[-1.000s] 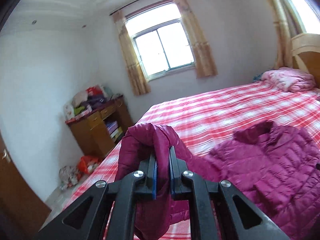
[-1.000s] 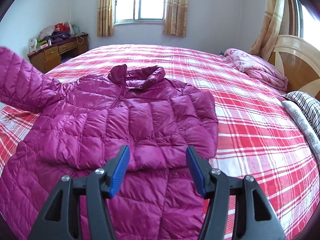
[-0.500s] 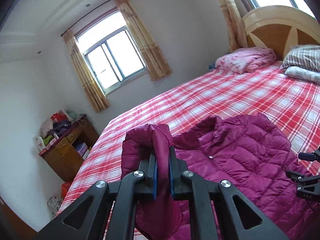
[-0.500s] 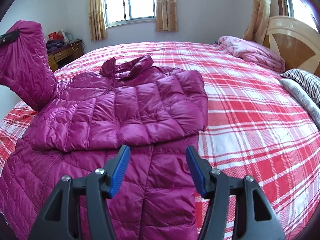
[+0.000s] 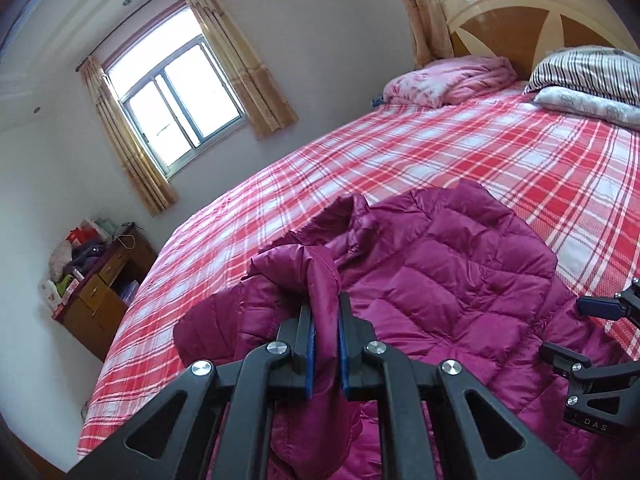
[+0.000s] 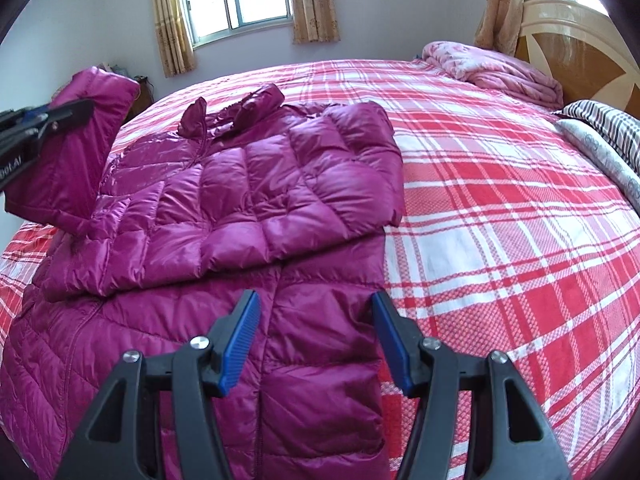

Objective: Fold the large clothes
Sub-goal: 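Lift the sleeve with the left tool and fold it across the jacket body, then open the left tool to release the sleeve onto the jacket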

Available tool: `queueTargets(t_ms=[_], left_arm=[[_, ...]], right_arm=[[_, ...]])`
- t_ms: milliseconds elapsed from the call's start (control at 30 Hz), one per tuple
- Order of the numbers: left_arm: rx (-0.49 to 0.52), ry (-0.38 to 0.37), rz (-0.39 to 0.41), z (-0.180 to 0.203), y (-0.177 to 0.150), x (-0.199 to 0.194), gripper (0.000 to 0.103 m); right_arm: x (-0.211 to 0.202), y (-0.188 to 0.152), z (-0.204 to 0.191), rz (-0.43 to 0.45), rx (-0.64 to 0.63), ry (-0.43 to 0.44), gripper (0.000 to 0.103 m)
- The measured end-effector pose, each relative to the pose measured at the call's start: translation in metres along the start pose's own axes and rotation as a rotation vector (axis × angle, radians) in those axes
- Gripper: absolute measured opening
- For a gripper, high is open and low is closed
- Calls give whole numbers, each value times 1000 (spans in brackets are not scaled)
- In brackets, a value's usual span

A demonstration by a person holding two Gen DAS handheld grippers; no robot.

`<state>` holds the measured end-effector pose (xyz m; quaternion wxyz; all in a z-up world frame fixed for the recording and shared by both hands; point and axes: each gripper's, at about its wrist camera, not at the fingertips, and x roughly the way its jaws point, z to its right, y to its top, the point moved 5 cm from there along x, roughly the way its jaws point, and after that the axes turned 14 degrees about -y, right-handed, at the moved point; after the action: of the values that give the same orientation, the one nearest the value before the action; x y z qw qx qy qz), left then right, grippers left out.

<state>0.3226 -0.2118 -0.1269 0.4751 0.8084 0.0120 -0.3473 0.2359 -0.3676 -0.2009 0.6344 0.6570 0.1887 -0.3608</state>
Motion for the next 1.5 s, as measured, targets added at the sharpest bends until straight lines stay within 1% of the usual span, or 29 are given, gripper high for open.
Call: queueTargets(t_ms=[167, 300, 433, 500, 533, 567, 600, 633, 667, 700, 767, 867, 900, 933, 1000, 1100, 1133, 1167, 1200, 1267, 1300, 1400, 1500], left_arm=[[9, -25, -16, 14, -7, 15, 9], [24, -25, -4, 27, -4, 19, 11], [36, -33, 15, 35, 4, 14, 16], [33, -40, 35, 36, 9, 7, 20], [30, -41, 43, 35, 10, 5, 31], [27, -38, 51, 33, 11, 3, 51], [22, -23, 63, 29, 12, -1, 63], [12, 0, 80, 23, 12, -4, 80], [2, 17, 96, 17, 11, -8, 83], [-3, 25, 101, 10, 9, -10, 83], [-26, 55, 81, -14, -1, -9, 83], [-66, 108, 44, -53, -24, -2, 83], [-81, 136, 23, -70, -34, 4, 83], [-102, 162, -5, -88, -44, 10, 83], [-165, 189, -60, -120, -61, 24, 83], [-252, 209, -114, -153, -80, 43, 83], [-271, 214, -125, -159, -84, 48, 83], [-286, 214, -134, -164, -87, 53, 83], [-309, 206, -144, -169, -91, 58, 83], [-327, 172, -171, -170, -96, 70, 83], [-328, 171, -191, -170, -100, 76, 83], [-329, 162, -206, -171, -106, 86, 83], [-337, 154, -180, -175, -99, 84, 83]], right_arm=[[4, -3, -1, -9, -3, -11, 63], [4, -4, -3, -7, -12, -19, 65], [4, -5, -3, -6, -13, -19, 66], [5, -4, -4, -7, -12, -19, 66], [5, -4, -5, -6, -12, -19, 66], [5, -4, -5, -6, -13, -19, 66], [4, -4, -5, -5, -12, -18, 66], [4, -4, -5, -6, -11, -15, 66], [4, -4, -4, -5, -7, -10, 66], [3, -4, -3, -3, -1, -5, 66], [-2, -2, 1, 12, 25, -2, 66], [-21, 9, 8, 77, 59, -13, 66], [-29, 14, 8, 101, 70, -3, 66], [-38, 21, 5, 121, 83, 23, 66], [-47, 35, -6, 139, 86, 75, 66], [-46, 55, -38, 129, 36, 128, 65], [-45, 62, -51, 133, 11, 147, 64], [-43, 66, -63, 137, -13, 164, 60], [-39, 71, -75, 135, -37, 179, 58], [-28, 75, -94, 105, -65, 205, 56], [-20, 76, -101, 83, -76, 208, 52], [4, 67, -110, 24, -106, 165, 50], [22, 51, -107, -20, -116, 141, 50]])
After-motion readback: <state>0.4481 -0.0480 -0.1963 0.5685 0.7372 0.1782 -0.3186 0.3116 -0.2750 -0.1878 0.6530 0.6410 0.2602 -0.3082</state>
